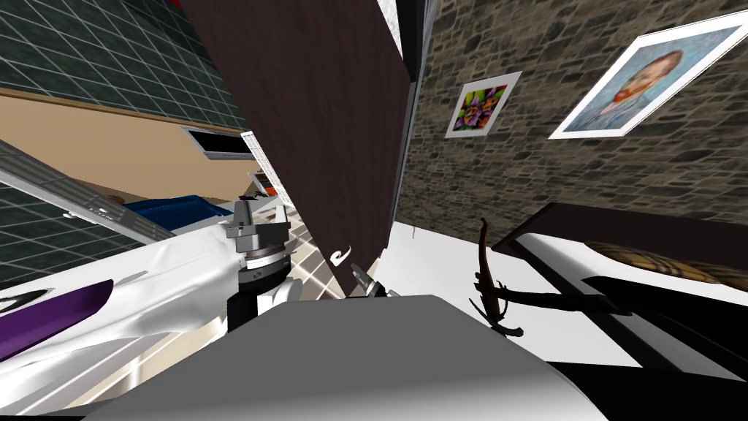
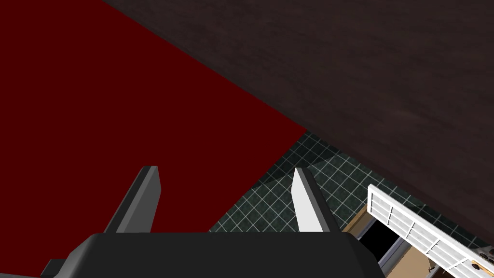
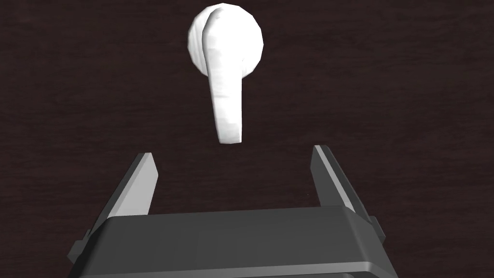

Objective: Push the door open

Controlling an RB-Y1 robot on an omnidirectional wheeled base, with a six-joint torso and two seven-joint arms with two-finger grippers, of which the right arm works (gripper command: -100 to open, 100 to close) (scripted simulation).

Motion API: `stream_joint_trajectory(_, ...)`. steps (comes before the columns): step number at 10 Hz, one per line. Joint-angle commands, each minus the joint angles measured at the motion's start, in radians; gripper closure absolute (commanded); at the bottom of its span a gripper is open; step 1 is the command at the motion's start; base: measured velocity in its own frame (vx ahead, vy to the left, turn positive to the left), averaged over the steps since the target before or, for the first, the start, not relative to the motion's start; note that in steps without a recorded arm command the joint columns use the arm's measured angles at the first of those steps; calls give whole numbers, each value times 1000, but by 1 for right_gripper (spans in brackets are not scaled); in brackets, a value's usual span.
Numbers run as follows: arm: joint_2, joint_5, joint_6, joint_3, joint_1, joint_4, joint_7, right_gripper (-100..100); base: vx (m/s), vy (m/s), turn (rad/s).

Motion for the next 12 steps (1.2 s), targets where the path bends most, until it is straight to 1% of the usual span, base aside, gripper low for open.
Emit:
stream_joint_trajectory(1,3,1,2,-6,-1,1,3,-100,136,148,25)
stream_joint_trajectory(5,18,2,4,-19,-8,14,10,-100,130,159,28)
stream_joint_trajectory(6,16,2,3,-17,-8,14,8,-100,54,78,-3)
stream_joint_trajectory(7,16,2,3,-17,-8,14,8,100,-7,-9,-2)
stream_joint_trajectory(12,16,2,3,-17,-8,14,8,100,-12,-17,1)
